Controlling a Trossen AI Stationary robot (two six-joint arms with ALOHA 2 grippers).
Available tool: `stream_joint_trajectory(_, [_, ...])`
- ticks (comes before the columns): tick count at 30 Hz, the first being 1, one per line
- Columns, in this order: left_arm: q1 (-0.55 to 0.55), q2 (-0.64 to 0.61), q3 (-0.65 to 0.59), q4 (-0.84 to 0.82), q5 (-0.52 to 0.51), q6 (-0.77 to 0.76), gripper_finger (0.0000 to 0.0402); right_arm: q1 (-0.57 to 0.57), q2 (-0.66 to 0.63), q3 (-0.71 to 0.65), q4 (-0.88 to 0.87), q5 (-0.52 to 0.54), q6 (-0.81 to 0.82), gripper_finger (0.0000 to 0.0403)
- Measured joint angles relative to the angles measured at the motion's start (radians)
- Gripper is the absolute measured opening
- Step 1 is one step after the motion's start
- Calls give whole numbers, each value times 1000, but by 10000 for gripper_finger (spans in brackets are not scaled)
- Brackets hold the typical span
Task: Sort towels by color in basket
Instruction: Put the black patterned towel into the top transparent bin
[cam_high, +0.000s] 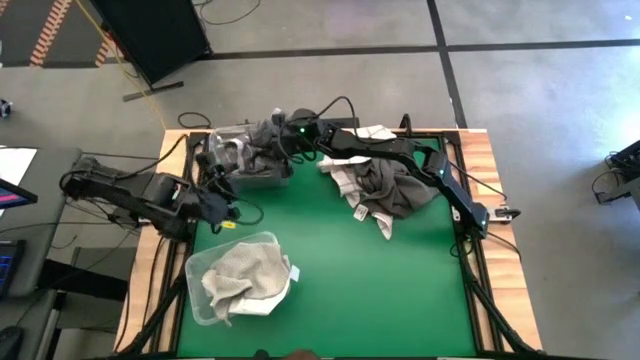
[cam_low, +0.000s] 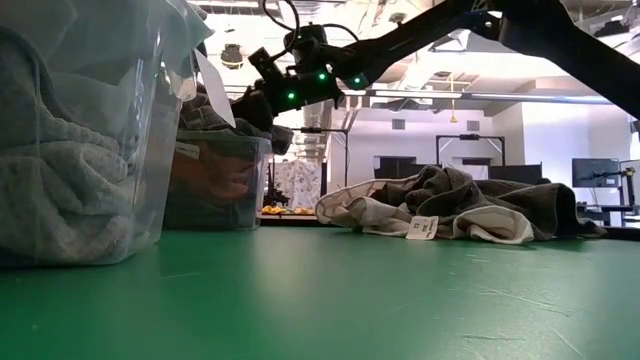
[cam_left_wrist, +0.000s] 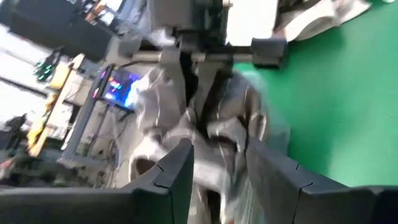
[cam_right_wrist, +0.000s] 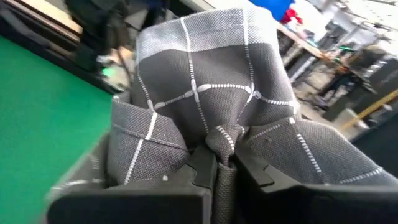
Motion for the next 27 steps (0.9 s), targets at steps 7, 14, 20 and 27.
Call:
stream_joint_trajectory(7, [214,-4,0,195,229,284,186,6,0,0,-36,-35,0,56])
stream_joint_trajectory(14, [540,-3,0,221,551,406,215,7,0,-1,-63,-59,-5,56])
stream_joint_trajectory(20, [765,39,0,252,823,497,218,8,0,-1,-66,-61,-5,57])
stream_joint_trajectory(27, [917,181,0,282,1025,584,218,7,0,-2,-66,-61,-8,57])
